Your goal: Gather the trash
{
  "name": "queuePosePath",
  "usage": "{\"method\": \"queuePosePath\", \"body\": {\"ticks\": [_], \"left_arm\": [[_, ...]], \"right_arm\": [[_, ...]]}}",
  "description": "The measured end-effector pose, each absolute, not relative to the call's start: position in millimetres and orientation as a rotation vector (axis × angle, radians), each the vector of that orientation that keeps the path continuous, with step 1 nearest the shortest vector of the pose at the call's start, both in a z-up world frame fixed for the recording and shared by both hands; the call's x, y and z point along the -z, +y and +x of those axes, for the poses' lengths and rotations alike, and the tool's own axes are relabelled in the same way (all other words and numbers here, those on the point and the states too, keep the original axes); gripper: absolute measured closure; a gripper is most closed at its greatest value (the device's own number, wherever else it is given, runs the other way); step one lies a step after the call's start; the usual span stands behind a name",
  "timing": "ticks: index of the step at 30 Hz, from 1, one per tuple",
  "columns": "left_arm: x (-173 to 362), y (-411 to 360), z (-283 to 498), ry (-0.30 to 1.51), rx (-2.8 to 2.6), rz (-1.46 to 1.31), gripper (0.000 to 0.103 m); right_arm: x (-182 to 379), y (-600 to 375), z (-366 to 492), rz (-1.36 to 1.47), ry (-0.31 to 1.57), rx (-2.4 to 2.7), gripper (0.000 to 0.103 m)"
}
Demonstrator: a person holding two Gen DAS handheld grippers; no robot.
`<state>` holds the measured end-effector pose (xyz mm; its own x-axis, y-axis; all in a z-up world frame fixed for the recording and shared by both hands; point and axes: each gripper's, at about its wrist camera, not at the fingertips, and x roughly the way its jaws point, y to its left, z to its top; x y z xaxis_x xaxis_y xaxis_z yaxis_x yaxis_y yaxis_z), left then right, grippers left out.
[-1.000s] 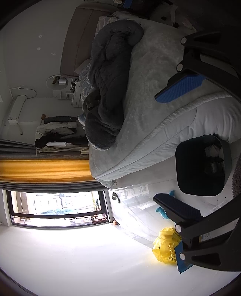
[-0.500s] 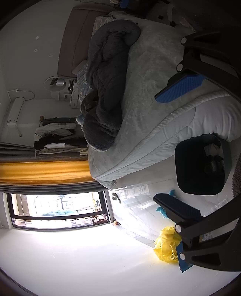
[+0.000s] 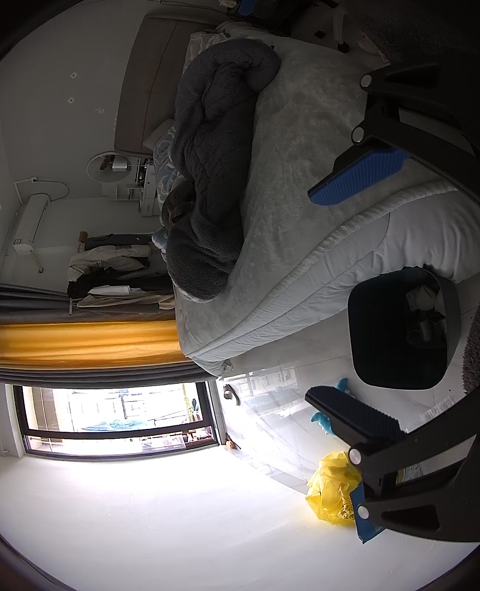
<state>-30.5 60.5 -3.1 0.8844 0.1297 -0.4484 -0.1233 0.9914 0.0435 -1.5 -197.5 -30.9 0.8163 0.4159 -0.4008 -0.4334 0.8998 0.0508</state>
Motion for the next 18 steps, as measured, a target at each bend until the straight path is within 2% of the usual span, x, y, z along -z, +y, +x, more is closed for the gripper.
{"method": "queuePosePath", "body": {"ticks": [18], "left_arm": [[2.9,60.6,-30.4,0.468,-0.131,0.013,0.003]], "right_arm": [[31.2,-196.3,-3.1,-0.043,0.417,-0.450,0.003]]}}
